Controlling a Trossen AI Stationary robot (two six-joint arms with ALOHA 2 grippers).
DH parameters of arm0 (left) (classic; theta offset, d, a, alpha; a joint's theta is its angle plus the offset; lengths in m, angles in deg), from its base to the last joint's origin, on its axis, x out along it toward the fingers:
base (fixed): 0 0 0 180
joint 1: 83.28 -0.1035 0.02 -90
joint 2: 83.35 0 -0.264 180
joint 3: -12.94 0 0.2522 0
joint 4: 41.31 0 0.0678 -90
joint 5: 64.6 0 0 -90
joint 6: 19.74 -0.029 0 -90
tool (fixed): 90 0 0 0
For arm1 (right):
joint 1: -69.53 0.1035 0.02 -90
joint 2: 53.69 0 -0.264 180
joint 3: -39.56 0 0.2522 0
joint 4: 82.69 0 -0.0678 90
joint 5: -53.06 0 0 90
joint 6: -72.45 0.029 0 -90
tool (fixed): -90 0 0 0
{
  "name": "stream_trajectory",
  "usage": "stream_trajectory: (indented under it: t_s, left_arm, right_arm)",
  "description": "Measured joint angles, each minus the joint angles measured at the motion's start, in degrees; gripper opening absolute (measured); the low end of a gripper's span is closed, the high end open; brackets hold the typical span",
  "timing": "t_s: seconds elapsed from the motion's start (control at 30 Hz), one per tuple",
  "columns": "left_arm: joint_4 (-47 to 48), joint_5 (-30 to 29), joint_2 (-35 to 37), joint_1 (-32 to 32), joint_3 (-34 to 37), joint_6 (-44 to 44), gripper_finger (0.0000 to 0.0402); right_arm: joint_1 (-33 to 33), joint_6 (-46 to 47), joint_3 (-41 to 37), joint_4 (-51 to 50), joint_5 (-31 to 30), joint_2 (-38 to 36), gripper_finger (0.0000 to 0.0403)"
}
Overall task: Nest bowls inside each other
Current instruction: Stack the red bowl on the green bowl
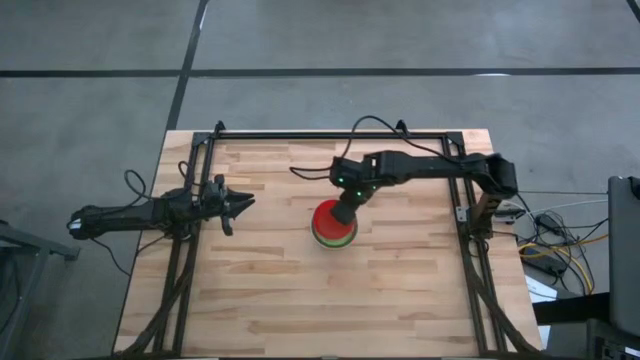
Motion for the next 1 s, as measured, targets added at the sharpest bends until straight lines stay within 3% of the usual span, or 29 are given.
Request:
stream_trajectory:
  t_s: [1.0]
  left_arm:
    - [0.0,0.0,0.0,0.0,0.0,0.0,0.0083]
  right_arm:
    - [-0.2,2.9,-4.0,2.0,-0.7,1.5,0.0008]
